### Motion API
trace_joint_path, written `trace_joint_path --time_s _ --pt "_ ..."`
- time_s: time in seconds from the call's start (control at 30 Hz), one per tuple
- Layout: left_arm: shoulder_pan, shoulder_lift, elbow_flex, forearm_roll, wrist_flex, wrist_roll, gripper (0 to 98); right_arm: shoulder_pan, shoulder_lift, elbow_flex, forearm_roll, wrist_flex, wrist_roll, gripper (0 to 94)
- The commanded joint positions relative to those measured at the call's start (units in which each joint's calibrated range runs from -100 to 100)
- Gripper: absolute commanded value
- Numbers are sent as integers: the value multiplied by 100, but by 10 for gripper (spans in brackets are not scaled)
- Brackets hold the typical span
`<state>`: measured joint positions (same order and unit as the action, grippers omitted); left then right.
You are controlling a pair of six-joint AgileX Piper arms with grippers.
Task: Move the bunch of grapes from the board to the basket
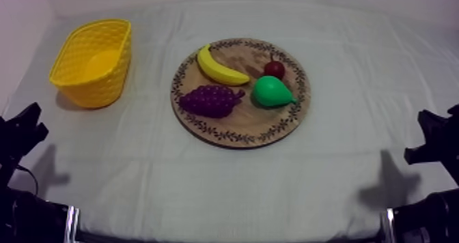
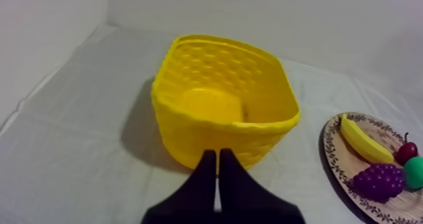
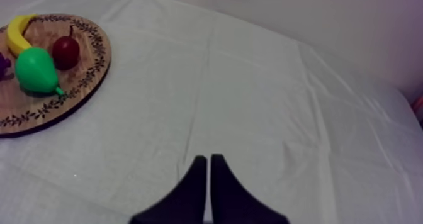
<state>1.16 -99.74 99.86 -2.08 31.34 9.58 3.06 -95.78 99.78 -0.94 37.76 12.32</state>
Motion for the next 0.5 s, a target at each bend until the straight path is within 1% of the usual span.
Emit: trace_joint_path --time_s 0.0,0.47 --pt "91 -9 2 0 2 -3 1 1 2 -1 -1 -2 1 3" --pt "177 -26 2 0 2 23 1 1 2 -1 -1 -2 0 3"
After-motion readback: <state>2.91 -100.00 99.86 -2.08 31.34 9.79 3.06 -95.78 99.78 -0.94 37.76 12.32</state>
